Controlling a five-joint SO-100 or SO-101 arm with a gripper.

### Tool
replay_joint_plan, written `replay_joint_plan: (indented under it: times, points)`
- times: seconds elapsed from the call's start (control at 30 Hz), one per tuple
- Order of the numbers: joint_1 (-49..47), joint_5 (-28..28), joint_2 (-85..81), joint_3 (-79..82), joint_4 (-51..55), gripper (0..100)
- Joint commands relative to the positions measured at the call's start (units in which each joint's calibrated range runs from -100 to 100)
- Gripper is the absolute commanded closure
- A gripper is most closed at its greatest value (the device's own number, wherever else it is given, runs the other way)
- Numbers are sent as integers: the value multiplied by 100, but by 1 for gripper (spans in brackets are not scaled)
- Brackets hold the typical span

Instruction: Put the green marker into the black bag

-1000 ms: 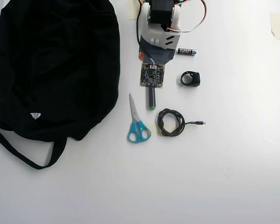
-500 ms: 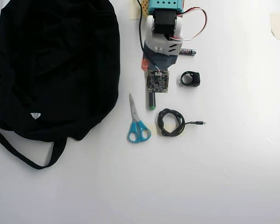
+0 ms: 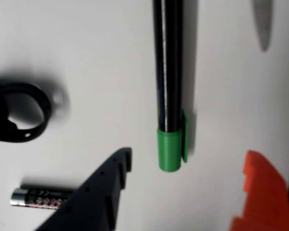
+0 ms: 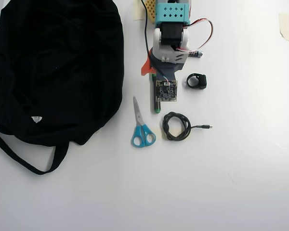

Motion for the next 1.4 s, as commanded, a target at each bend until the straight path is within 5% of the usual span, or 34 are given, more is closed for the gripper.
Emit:
replay_joint_plan:
  times: [0.0, 1.37]
  points:
    - [-104, 23, 295, -99, -230, 70]
    - [127, -45, 876, 764, -1634, 71]
